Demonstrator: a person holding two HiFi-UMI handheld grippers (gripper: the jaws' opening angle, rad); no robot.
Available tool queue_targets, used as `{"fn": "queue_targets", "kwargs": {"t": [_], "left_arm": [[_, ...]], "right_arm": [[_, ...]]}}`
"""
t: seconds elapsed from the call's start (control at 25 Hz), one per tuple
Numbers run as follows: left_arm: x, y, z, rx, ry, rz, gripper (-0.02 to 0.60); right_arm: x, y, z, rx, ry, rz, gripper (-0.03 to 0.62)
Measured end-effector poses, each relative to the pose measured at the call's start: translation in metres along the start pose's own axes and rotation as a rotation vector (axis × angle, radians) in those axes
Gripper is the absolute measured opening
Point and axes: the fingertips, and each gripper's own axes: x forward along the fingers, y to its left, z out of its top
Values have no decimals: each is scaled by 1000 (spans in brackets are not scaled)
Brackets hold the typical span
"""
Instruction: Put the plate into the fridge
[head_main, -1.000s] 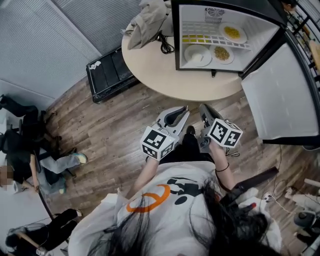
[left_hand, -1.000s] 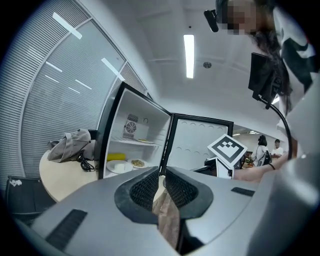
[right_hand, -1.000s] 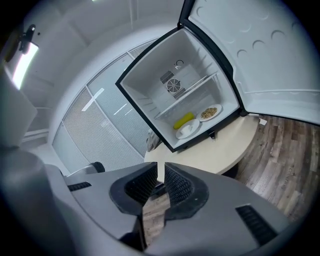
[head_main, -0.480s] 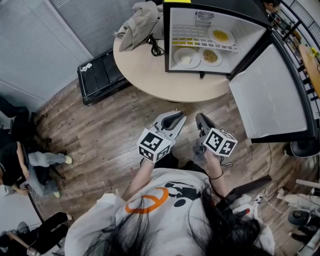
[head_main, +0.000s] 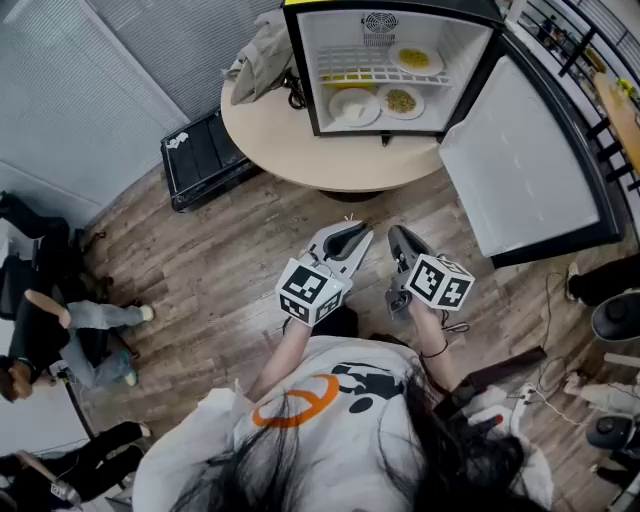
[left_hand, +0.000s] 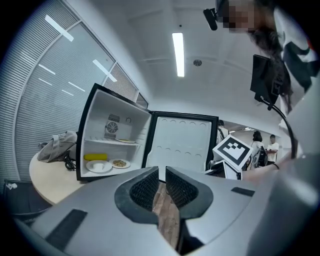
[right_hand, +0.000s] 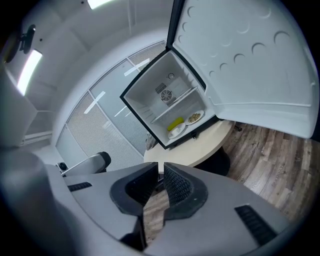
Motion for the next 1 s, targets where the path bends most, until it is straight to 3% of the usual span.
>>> {"fn": "queue_targets", "kwargs": {"t": [0.48, 1.0], "left_arm": [[-12, -78, -18, 6, 20, 61, 51], [-46, -131, -40, -12, 28, 142, 51]], "right_arm": [[-63, -15, -19, 8, 37, 78, 44], [-105, -10, -50, -35, 100, 140, 44]]}}
